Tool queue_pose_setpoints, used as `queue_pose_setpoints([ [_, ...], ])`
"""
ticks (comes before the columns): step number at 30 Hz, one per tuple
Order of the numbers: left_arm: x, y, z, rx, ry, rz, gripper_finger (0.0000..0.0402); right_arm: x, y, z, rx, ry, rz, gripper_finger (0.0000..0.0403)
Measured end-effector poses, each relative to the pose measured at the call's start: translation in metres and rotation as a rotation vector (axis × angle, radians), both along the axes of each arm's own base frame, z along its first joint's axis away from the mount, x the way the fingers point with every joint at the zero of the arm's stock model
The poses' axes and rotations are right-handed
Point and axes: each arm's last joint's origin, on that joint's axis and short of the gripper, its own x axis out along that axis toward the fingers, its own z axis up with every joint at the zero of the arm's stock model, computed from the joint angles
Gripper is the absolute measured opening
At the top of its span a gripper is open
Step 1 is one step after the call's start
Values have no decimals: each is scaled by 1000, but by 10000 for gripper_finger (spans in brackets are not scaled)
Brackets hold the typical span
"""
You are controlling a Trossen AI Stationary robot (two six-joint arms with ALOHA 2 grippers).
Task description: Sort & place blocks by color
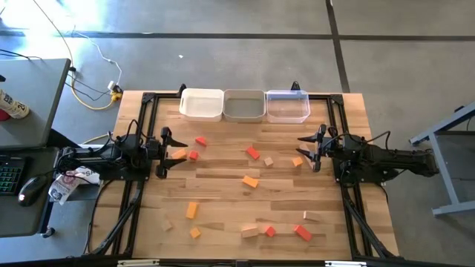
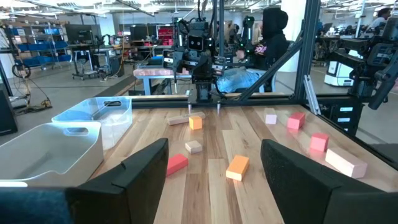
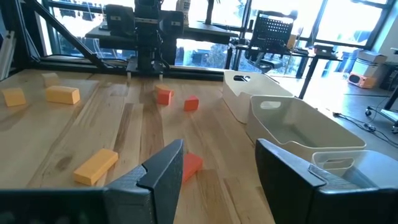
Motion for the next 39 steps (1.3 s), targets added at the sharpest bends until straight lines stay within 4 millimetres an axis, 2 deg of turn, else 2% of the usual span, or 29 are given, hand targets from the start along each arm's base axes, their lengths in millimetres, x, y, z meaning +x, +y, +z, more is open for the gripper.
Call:
queue_pose_setpoints([
  [15, 0, 0, 0, 0, 0, 0, 246, 0, 0, 0, 12, -3, -6, 188],
  [24, 0, 1, 0, 1, -5, 32, 246, 0, 0, 0, 121, -28, -14, 188],
  [31, 0, 1, 1, -6, -6, 48, 246, 0, 0, 0, 335, -77, -27, 188],
  [39, 0, 1, 1, -255, -41, 47, 246, 0, 0, 1, 371, -95, -28, 188],
])
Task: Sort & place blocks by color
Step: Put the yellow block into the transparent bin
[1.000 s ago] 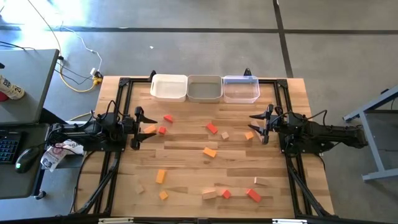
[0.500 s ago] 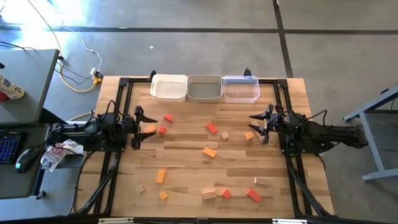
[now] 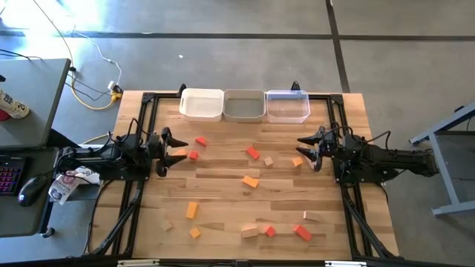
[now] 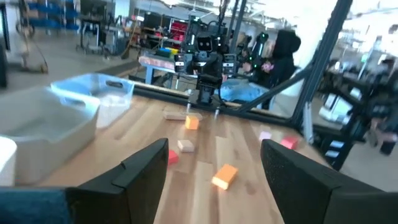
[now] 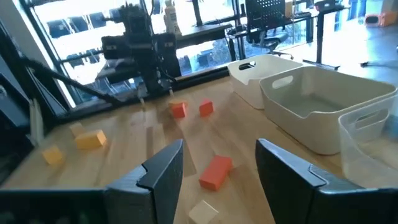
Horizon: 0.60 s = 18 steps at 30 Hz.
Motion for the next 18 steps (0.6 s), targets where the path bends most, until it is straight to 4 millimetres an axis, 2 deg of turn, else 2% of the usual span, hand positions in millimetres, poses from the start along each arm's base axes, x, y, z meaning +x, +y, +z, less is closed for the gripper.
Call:
queue_pose_setpoints([
  [3, 0, 0, 0, -59, -12, -1, 246, 0, 0, 3, 110, -55, -6, 188],
  [8, 0, 0, 2, -60, -36, -1, 246, 0, 1, 7, 178, -115, 13, 188],
  [18, -1, 2, 7, -54, -81, 57, 246, 0, 0, 10, 186, -146, -13, 188],
])
